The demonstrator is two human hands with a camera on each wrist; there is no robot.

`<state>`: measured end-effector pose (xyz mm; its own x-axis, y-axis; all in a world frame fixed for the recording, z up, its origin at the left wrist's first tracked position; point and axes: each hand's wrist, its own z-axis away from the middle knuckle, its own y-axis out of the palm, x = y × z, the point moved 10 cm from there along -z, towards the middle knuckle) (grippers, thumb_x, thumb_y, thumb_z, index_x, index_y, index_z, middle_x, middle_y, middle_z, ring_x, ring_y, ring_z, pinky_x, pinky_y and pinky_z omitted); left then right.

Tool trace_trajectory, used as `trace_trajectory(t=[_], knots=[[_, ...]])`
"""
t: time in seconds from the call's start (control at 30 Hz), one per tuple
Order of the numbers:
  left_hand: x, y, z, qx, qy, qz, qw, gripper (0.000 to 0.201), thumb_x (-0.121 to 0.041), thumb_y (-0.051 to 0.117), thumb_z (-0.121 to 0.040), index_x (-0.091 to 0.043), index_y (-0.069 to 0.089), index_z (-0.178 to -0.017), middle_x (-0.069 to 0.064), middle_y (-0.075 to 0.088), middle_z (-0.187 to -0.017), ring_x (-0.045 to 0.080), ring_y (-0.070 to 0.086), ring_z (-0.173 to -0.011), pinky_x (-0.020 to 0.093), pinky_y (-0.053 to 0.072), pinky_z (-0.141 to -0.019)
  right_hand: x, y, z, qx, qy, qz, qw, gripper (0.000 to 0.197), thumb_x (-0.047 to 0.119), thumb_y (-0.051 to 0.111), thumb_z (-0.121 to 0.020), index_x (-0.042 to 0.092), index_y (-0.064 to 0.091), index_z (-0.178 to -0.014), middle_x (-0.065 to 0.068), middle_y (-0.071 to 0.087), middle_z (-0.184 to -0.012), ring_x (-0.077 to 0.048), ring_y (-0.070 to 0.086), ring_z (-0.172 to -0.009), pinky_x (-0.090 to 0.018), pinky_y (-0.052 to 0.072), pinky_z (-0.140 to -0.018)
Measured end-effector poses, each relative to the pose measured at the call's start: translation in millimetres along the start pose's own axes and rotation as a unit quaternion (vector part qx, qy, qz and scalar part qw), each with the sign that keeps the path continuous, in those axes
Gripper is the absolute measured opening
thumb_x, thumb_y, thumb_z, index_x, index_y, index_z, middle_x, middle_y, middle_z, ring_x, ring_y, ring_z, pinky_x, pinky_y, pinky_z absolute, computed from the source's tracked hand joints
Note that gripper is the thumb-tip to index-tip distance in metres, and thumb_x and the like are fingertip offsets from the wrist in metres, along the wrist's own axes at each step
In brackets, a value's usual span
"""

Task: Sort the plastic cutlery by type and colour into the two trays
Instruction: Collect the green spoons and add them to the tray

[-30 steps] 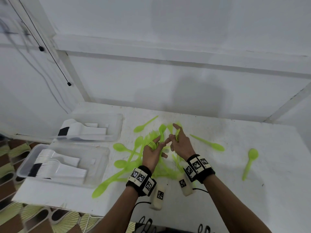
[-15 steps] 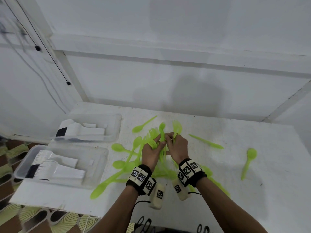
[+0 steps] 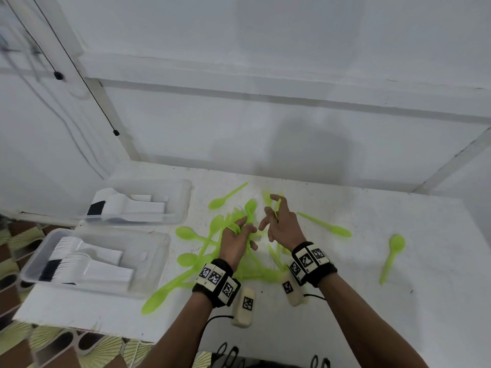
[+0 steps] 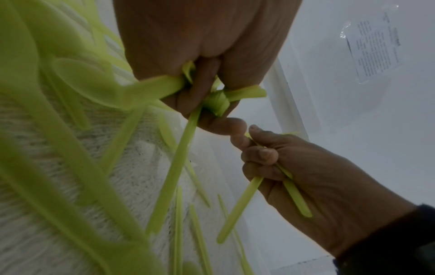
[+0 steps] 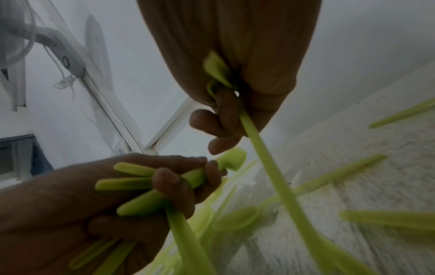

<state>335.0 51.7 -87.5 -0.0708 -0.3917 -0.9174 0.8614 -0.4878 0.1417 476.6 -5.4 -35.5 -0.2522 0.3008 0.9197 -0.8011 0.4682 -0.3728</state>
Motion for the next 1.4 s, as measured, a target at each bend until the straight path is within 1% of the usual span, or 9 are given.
trace_trajectory(t=[0.13, 0.4, 0.53, 0.63, 0.8, 0.93, 1.1, 1.23, 1.4], knots=[[-0.3, -1.7, -3.3, -0.016, 0.005, 0.014, 1.0, 0.045, -0.015, 0.055, -0.104, -0.005, 0.047, -0.147, 0.01, 0.067, -0.102, 0.019, 0.055, -0.05, 0.018, 0.042, -0.047, -9.8, -5.7, 3.5, -0.051, 0.034, -0.018, 0.998, 0.019, 0.028, 0.052, -0.106, 0.013, 0.055, -0.116, -0.009, 0.073, -0.067, -0.02, 0.054, -0.042, -0.022, 0.047, -0.051], [-5.7, 6.5, 2.7, -0.005, 0.018, 0.016, 1.0, 0.045, -0.017, 0.054, -0.105, -0.011, 0.044, -0.149, 0.006, 0.069, -0.095, 0.017, 0.065, -0.057, 0.022, 0.049, -0.06, -10.2, -10.0, 5.3, -0.099, 0.051, -0.03, 0.993, 0.038, 0.034, 0.054, -0.104, 0.005, 0.069, -0.084, 0.005, 0.075, -0.086, -0.014, 0.056, -0.042, -0.02, 0.045, -0.049], [-7.3, 10.5, 5.5, 0.011, 0.033, 0.011, 0.999, 0.048, -0.019, 0.057, -0.104, -0.015, 0.044, -0.15, 0.002, 0.077, -0.103, 0.024, 0.073, -0.074, 0.045, 0.055, -0.095, -23.8, -2.9, 4.5, -0.076, 0.104, -0.055, 0.99, 0.039, 0.039, 0.055, -0.103, 0.008, 0.07, -0.084, 0.004, 0.073, -0.081, -0.013, 0.054, -0.045, -0.022, 0.043, -0.049], [-3.4, 12.6, 9.1, 0.024, 0.028, 0.008, 0.999, 0.045, -0.022, 0.062, -0.102, -0.029, 0.049, -0.144, 0.003, 0.076, -0.114, 0.03, 0.075, -0.096, 0.049, 0.054, -0.1, -35.4, 8.0, 6.7, -0.059, 0.136, -0.058, 0.987, 0.041, 0.046, 0.056, -0.101, 0.013, 0.074, -0.088, 0.008, 0.073, -0.078, -0.015, 0.066, -0.069, -0.029, 0.052, -0.064], [0.8, 12.0, 11.5, 0.028, 0.016, 0.016, 0.999, 0.043, -0.014, 0.054, -0.105, -0.018, 0.048, -0.148, 0.013, 0.075, -0.115, 0.031, 0.076, -0.092, 0.03, 0.06, -0.079, -31.1, 16.2, 15.5, -0.051, 0.13, -0.064, 0.988, 0.033, 0.038, 0.057, -0.103, 0.016, 0.071, -0.083, 0.006, 0.072, -0.079, -0.012, 0.069, -0.074, -0.016, 0.048, -0.057], [0.7, 12.3, 15.6, 0.024, 0.01, 0.033, 0.999, 0.041, -0.012, 0.049, -0.106, -0.018, 0.044, -0.147, 0.018, 0.074, -0.113, 0.023, 0.077, -0.082, 0.013, 0.045, -0.052, -31.8, 8.9, 11.9, -0.069, 0.135, -0.033, 0.988, 0.021, 0.029, 0.065, -0.096, 0.009, 0.069, -0.09, 0.008, 0.07, -0.081, -0.008, 0.066, -0.077, -0.013, 0.043, -0.055], [-6.7, 15.2, 14.3, 0.031, 0.042, -0.01, 0.999, 0.042, -0.013, 0.054, -0.104, -0.019, 0.048, -0.145, 0.018, 0.077, -0.097, 0.024, 0.076, -0.073, 0.021, 0.052, -0.06, -30.8, 8.3, 6.6, -0.068, 0.112, -0.011, 0.991, 0.019, 0.034, 0.072, -0.088, 0.018, 0.072, -0.098, 0.001, 0.074, -0.089, -0.014, 0.068, -0.074, -0.033, 0.058, -0.076], [-13.1, 15.1, 16.5, 0.03, 0.045, 0.016, 0.998, 0.041, -0.017, 0.056, -0.104, -0.022, 0.049, -0.145, 0.007, 0.078, -0.103, 0.025, 0.076, -0.073, 0.016, 0.048, -0.055, -20.8, -1.5, 6.8, -0.098, 0.074, -0.048, 0.991, 0.014, 0.03, 0.078, -0.087, 0.017, 0.076, -0.084, 0.005, 0.072, -0.07, -0.002, 0.059, -0.052, -0.022, 0.051, -0.06], [-15.7, 17.3, 18.0, 0.032, 0.026, 0.041, 0.998, 0.044, -0.015, 0.054, -0.105, -0.018, 0.049, -0.148, 0.012, 0.077, -0.106, 0.023, 0.075, -0.068, 0.017, 0.045, -0.049, -21.0, -4.9, 13.6, -0.147, 0.069, -0.093, 0.982, 0.011, 0.031, 0.082, -0.084, 0.022, 0.079, -0.089, 0.003, 0.075, -0.077, -0.006, 0.065, -0.061, -0.02, 0.053, -0.061]])
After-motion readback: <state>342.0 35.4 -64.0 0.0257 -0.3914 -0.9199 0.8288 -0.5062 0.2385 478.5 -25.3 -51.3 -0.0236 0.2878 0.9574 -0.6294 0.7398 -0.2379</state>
